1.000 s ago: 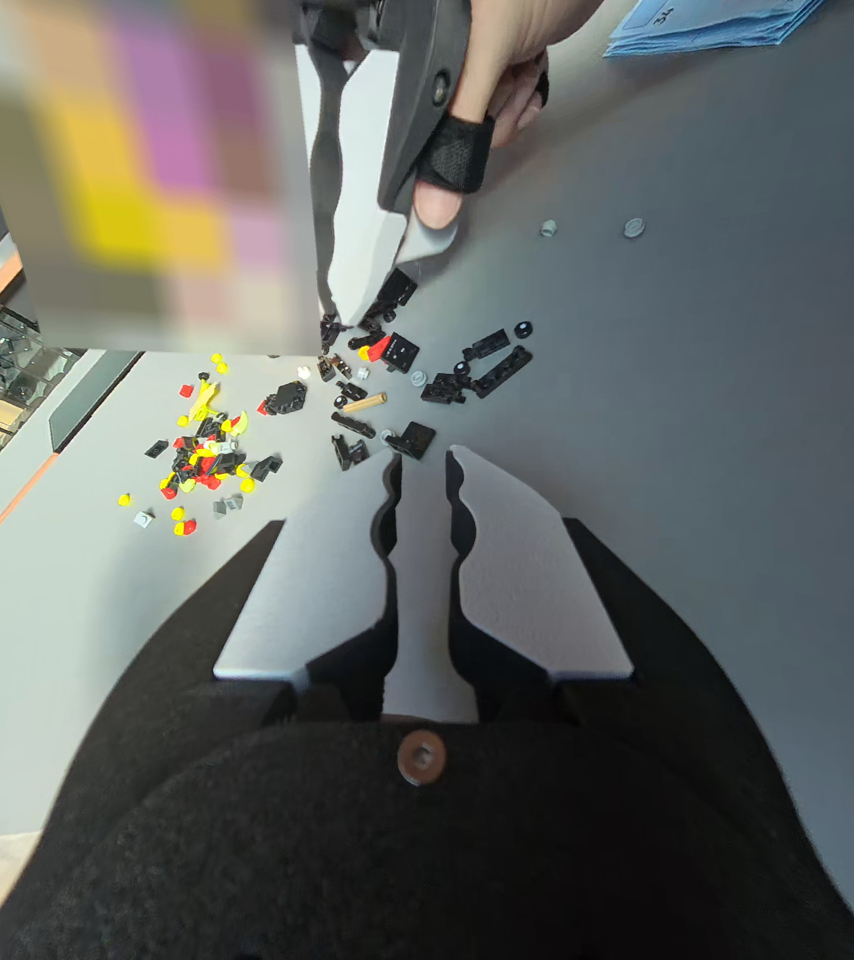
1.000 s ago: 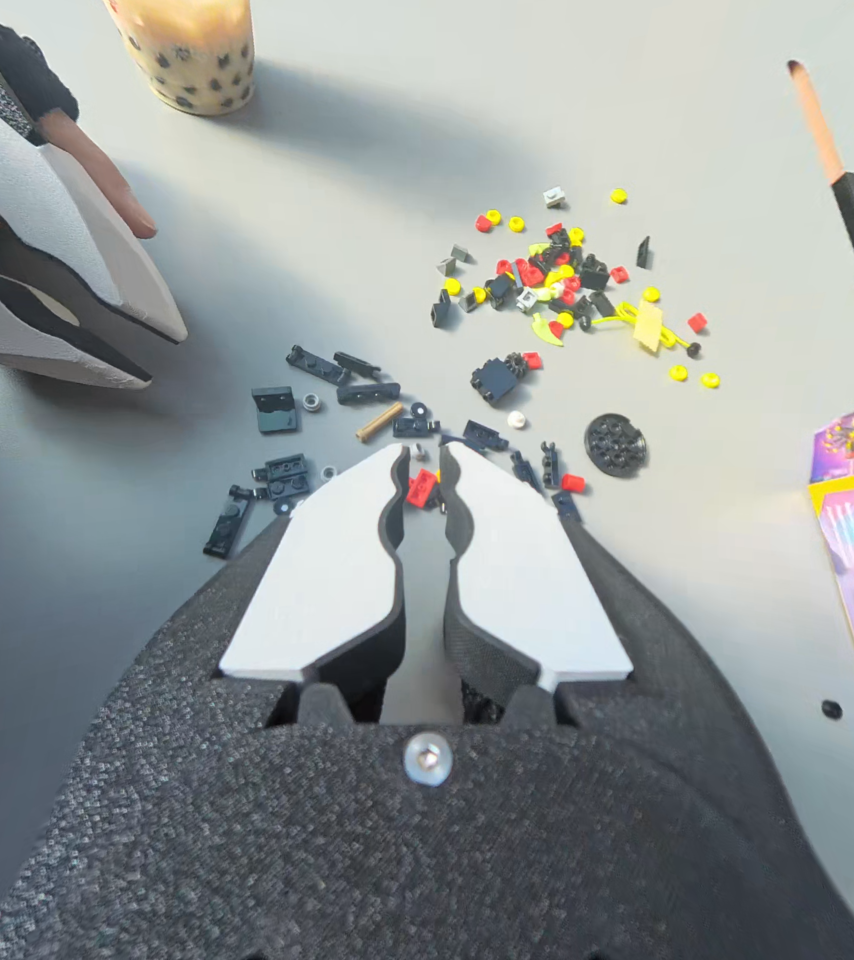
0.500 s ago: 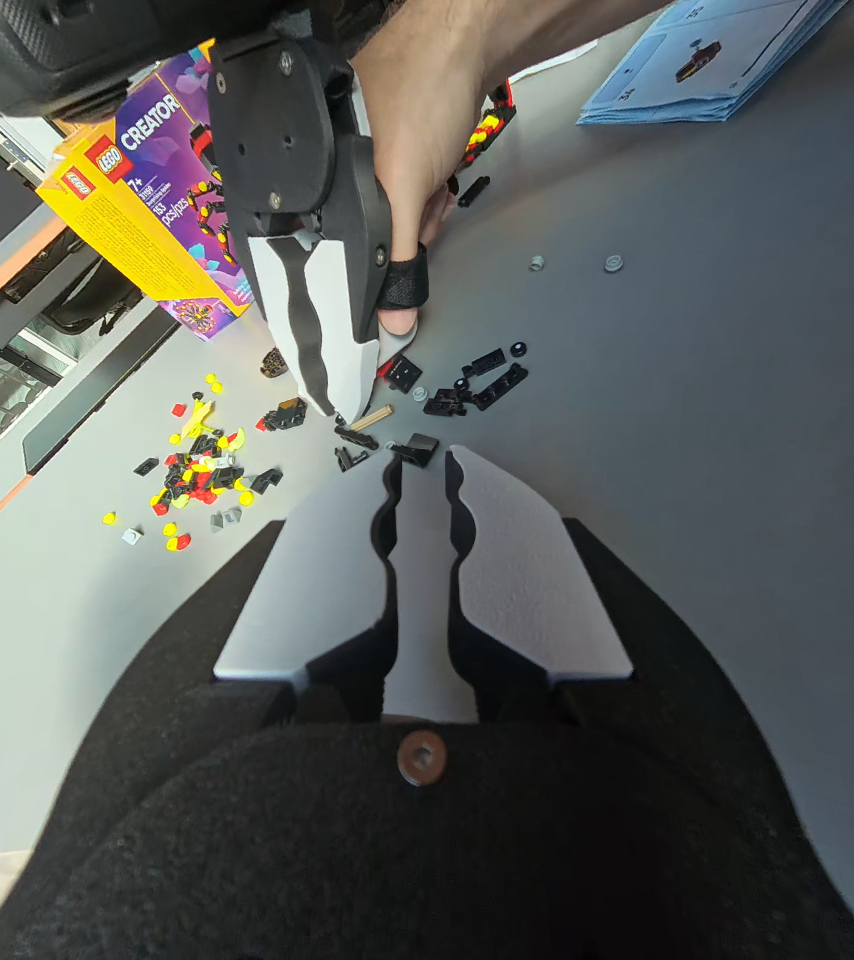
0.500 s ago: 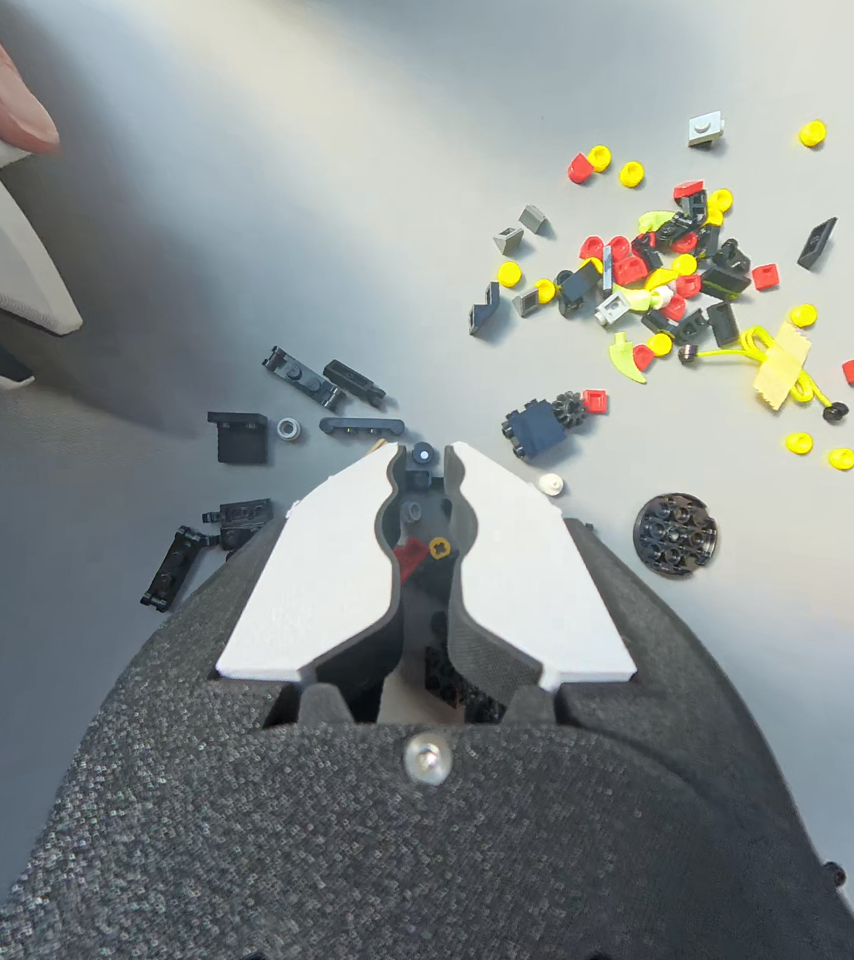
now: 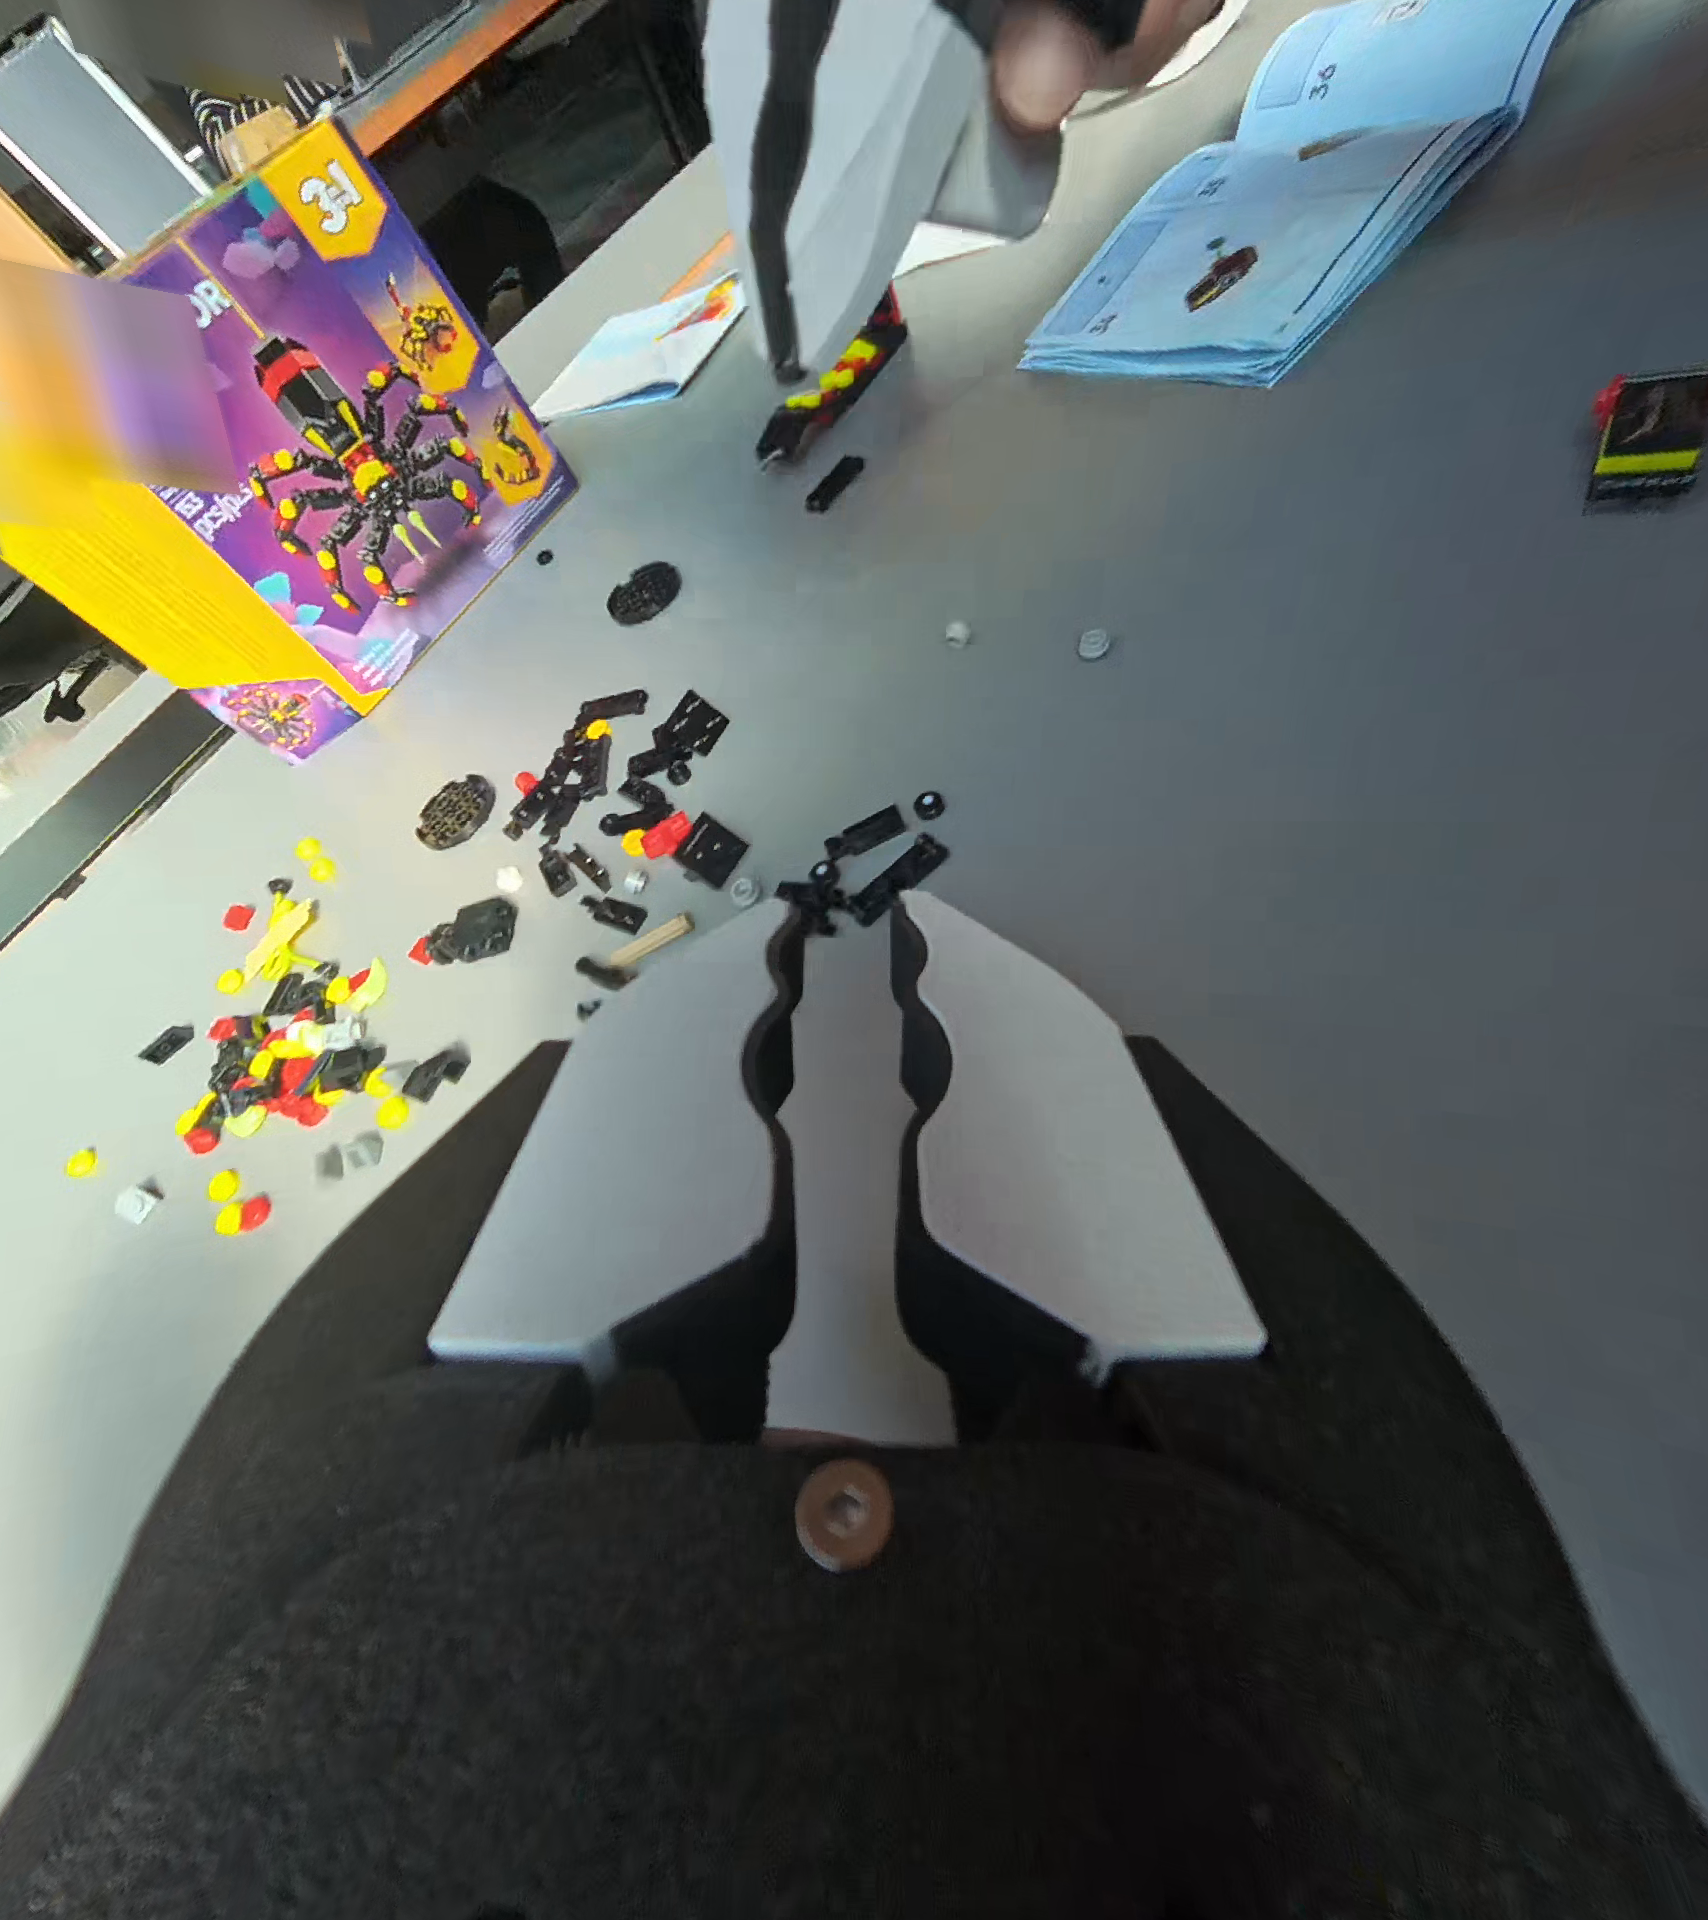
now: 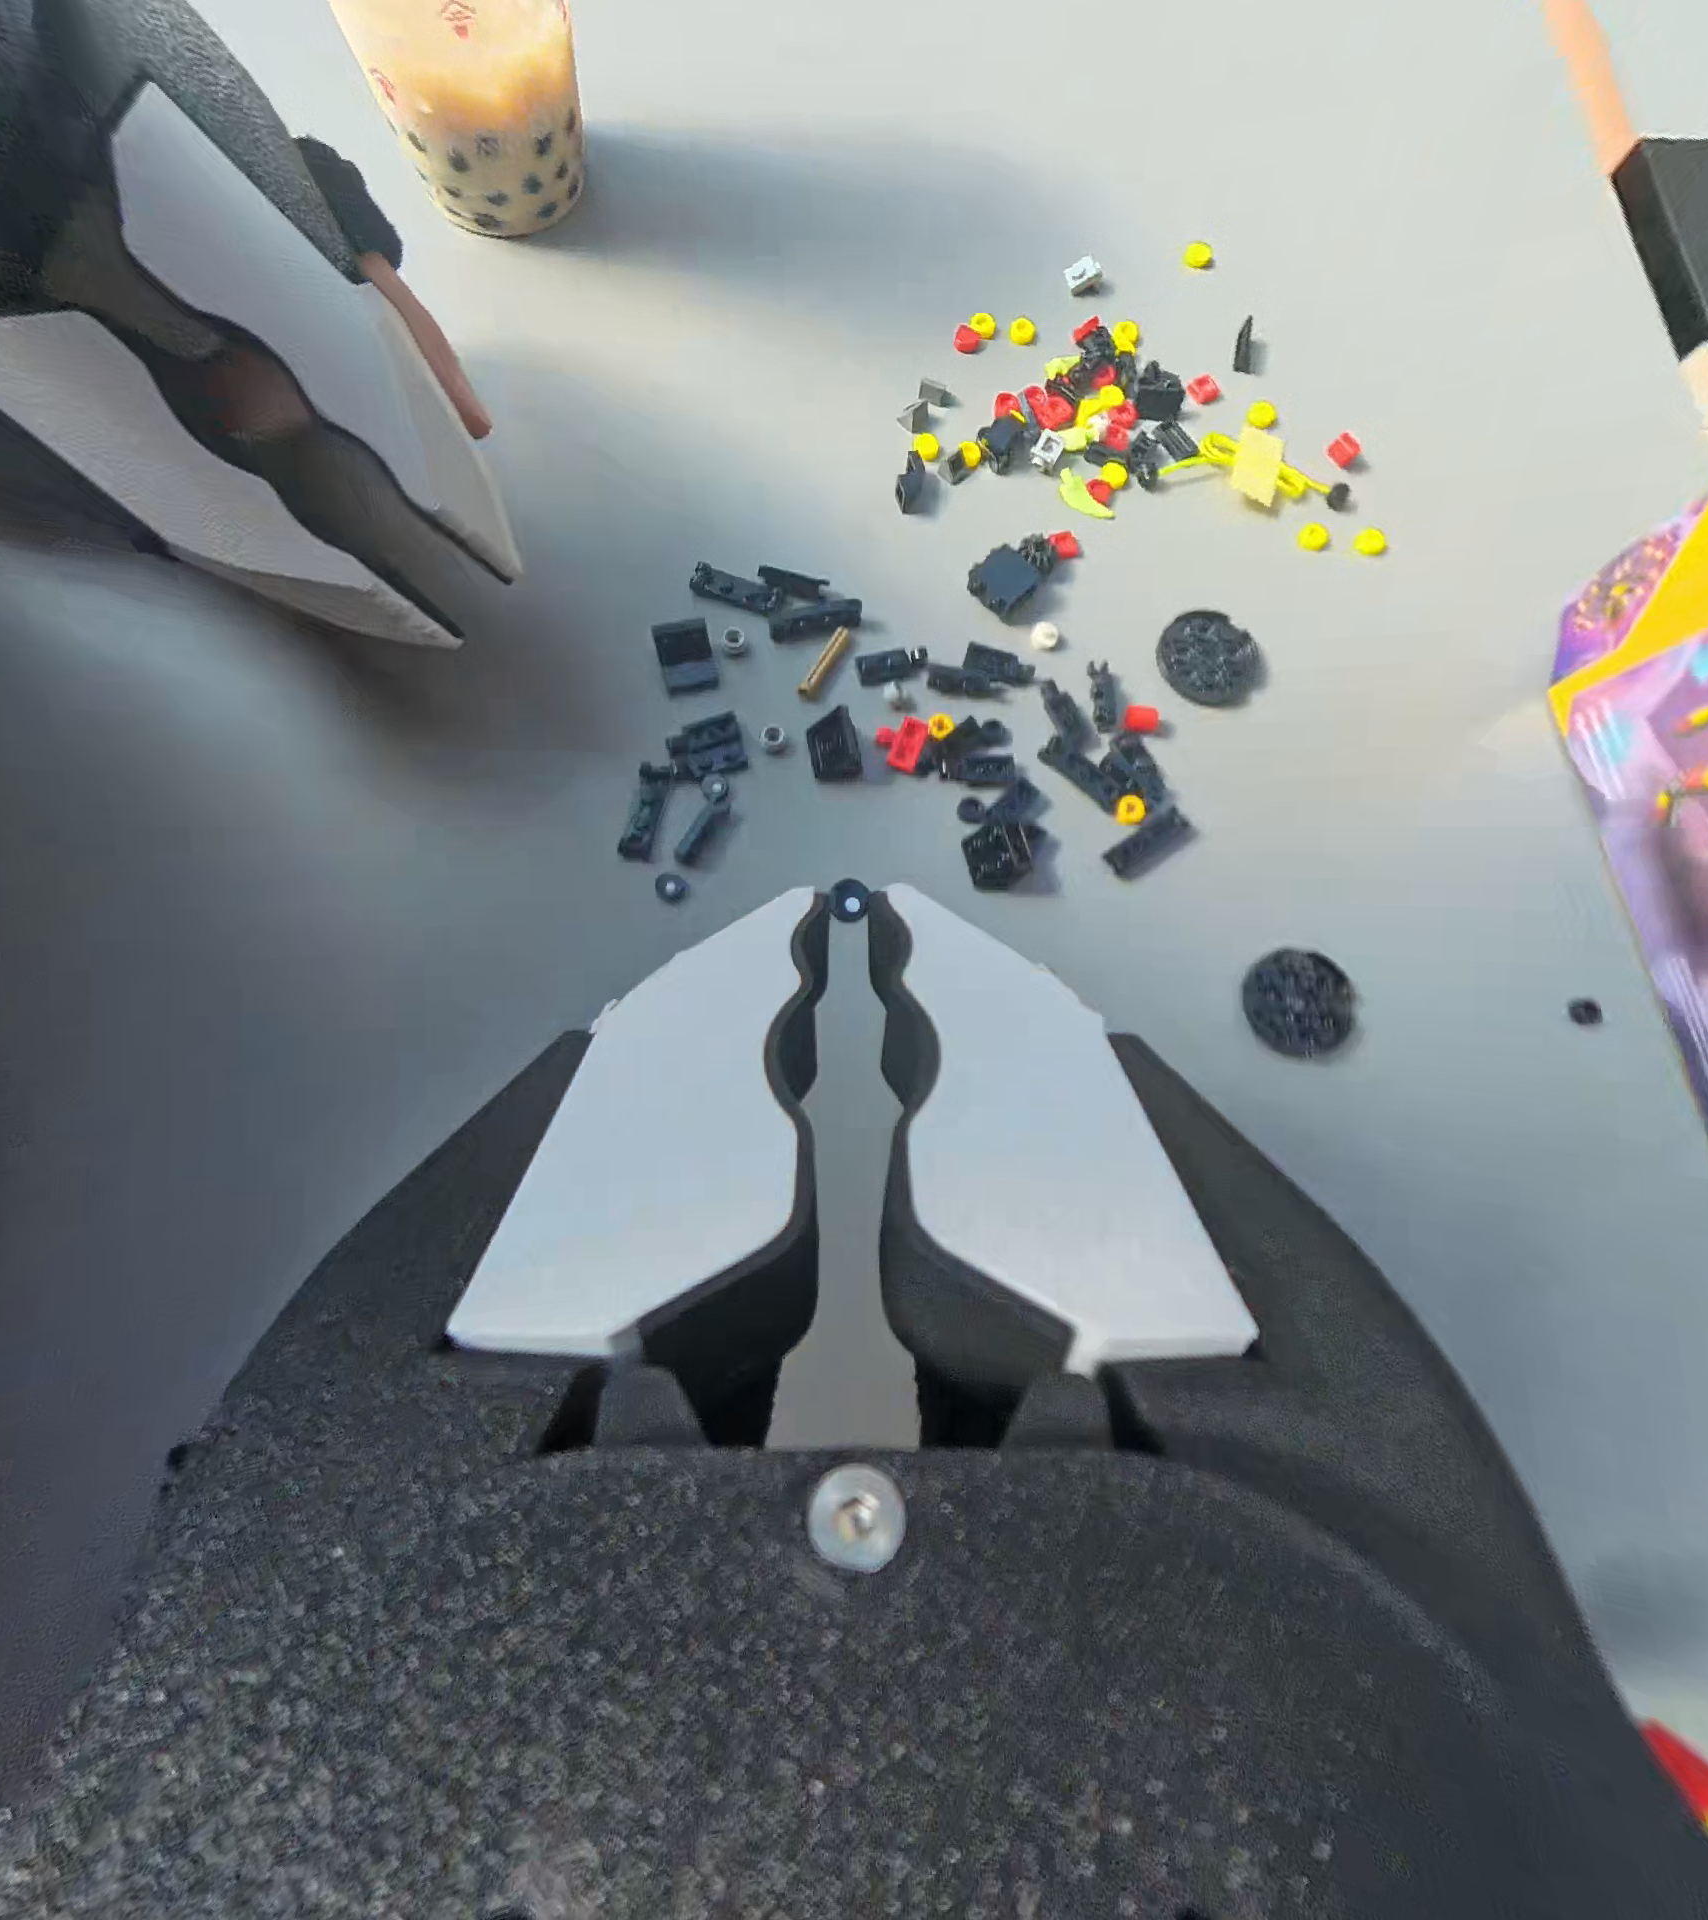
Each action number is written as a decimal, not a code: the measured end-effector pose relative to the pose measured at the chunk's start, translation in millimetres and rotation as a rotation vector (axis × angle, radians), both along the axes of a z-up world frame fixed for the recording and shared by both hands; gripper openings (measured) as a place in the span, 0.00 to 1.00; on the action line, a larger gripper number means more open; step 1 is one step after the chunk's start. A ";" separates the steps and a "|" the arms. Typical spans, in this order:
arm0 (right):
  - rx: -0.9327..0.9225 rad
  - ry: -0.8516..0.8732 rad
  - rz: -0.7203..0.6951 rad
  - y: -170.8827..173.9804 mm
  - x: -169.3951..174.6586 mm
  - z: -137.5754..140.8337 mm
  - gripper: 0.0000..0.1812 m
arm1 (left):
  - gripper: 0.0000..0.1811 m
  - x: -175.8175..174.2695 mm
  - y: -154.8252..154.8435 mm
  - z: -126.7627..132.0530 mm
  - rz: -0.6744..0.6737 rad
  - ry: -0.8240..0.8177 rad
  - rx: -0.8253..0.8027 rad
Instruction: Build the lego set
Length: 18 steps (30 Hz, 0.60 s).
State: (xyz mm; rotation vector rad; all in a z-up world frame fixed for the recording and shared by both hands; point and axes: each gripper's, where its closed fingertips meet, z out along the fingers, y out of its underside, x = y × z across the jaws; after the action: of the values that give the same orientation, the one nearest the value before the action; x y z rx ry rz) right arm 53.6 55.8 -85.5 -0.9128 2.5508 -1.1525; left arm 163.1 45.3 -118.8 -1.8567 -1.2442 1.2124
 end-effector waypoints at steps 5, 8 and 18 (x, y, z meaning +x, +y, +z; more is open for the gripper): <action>-0.047 0.047 -0.374 167.7 -75.8 27.6 0.04 | 0.14 -38.5 77.4 2.1 -0.281 -0.065 0.076; -0.060 0.052 -0.596 253.5 -102.4 34.0 0.04 | 0.19 -54.2 135.2 -12.1 -0.471 -0.207 0.121; -0.135 -0.093 -0.669 320.2 -90.0 13.0 0.04 | 0.12 -78.4 199.4 -45.8 -0.645 -0.460 0.018</action>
State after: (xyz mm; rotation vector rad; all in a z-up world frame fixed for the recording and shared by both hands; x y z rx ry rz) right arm -36.3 376.0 -72.5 0.0117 2.8014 -1.4923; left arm 84.7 244.7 -164.6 -2.3425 -0.7425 0.4401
